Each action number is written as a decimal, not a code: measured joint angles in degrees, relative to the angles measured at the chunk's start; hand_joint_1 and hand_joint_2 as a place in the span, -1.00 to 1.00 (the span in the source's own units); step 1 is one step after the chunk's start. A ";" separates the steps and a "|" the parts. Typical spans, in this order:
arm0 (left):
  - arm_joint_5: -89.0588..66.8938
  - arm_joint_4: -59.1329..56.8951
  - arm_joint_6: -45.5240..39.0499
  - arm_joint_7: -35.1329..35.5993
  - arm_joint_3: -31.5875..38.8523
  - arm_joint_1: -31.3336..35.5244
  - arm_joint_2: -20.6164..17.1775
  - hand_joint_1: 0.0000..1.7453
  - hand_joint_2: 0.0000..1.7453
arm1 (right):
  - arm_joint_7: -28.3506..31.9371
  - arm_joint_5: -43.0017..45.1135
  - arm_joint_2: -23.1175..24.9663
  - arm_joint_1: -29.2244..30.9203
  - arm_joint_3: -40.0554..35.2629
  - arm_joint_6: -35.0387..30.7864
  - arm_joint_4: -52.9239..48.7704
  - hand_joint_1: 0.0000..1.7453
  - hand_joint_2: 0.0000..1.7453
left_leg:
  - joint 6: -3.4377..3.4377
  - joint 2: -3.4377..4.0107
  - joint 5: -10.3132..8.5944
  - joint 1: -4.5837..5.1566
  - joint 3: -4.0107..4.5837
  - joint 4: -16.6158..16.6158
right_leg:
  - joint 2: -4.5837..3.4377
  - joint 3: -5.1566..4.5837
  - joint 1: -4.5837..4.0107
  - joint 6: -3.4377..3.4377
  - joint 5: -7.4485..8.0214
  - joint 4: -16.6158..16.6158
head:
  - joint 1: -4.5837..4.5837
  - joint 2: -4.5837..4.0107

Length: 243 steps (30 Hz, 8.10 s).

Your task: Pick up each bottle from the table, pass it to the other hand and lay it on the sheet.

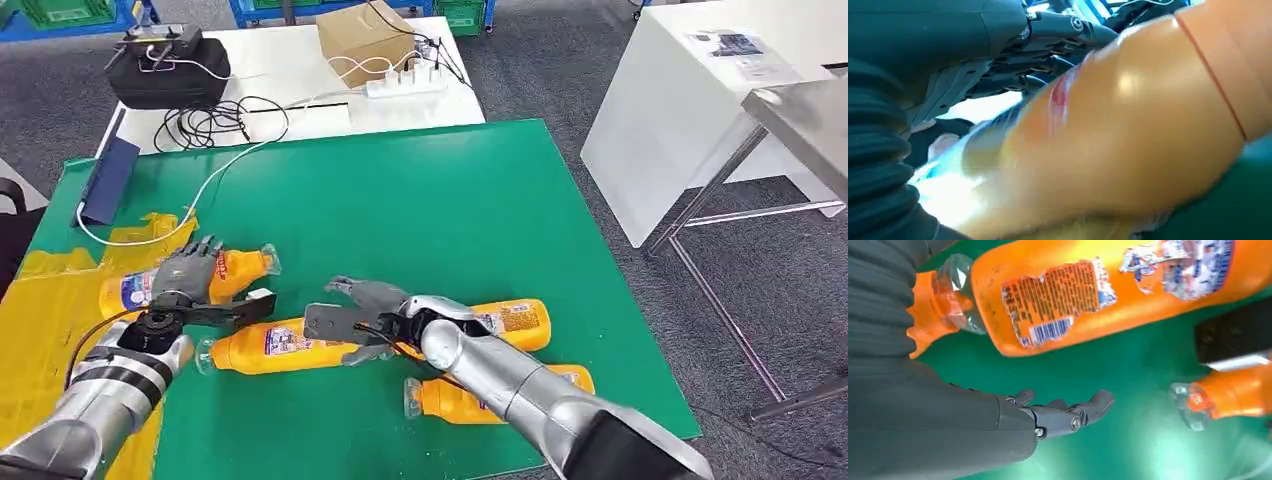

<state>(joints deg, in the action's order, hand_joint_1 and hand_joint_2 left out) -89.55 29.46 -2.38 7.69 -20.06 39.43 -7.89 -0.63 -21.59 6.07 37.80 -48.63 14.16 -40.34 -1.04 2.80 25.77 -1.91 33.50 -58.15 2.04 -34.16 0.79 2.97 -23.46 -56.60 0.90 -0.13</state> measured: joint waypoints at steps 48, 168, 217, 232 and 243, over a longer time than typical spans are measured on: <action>40.28 38.12 -10.69 -21.86 14.21 -13.10 9.31 -1.00 1.00 | 1.44 -20.65 6.38 -4.41 1.29 -9.84 4.96 -1.00 1.00 | 0.04 -0.03 -0.03 0.08 0.14 -0.06 | 0.09 -0.15 0.04 0.01 0.00 -0.05 | 0.00 0.00; 111.12 59.28 38.40 -18.27 17.38 -33.47 2.49 1.00 1.00 | 11.21 5.40 7.32 -17.54 4.57 -5.95 -13.84 1.00 1.00 | -0.04 0.06 -0.17 0.06 0.57 -0.01 | 0.01 -0.73 0.00 -0.19 0.11 -0.07 | 0.00 0.00; 12.35 65.76 -19.39 -20.41 25.27 -39.55 1.88 1.00 1.00 | 11.28 -9.88 -1.53 -30.06 17.95 -17.16 -48.79 -1.00 1.00 | -0.06 0.01 -0.11 0.07 0.67 0.00 | 0.04 -0.76 0.02 -0.20 0.08 -0.04 | 0.00 0.00; 0.04 43.86 -18.95 -14.01 28.74 -40.61 -4.79 1.00 1.00 | 10.14 -8.59 -17.27 -36.50 20.72 -8.24 -58.69 -1.00 1.00 | -0.06 0.05 -0.11 0.10 0.66 -0.01 | 0.01 -0.77 0.03 -0.20 0.08 -0.03 | 0.00 0.00; 2.58 32.59 -19.50 -17.36 26.80 -37.20 -7.83 -1.00 1.00 | 3.73 -11.45 -26.95 -38.01 20.07 -5.11 -59.65 -1.00 1.00 | -0.05 -0.04 -0.11 0.09 0.56 0.01 | 0.06 -0.60 0.05 -0.20 0.07 -0.03 | -0.02 0.00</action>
<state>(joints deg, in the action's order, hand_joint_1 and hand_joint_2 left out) -86.96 62.05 -21.88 -9.66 6.73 2.23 -15.72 3.10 -33.05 -20.88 -0.21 -28.57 9.05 -100.00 -1.09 2.76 25.66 -1.82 34.05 -58.15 2.10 -34.76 0.84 2.77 -23.39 -56.63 0.87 -0.13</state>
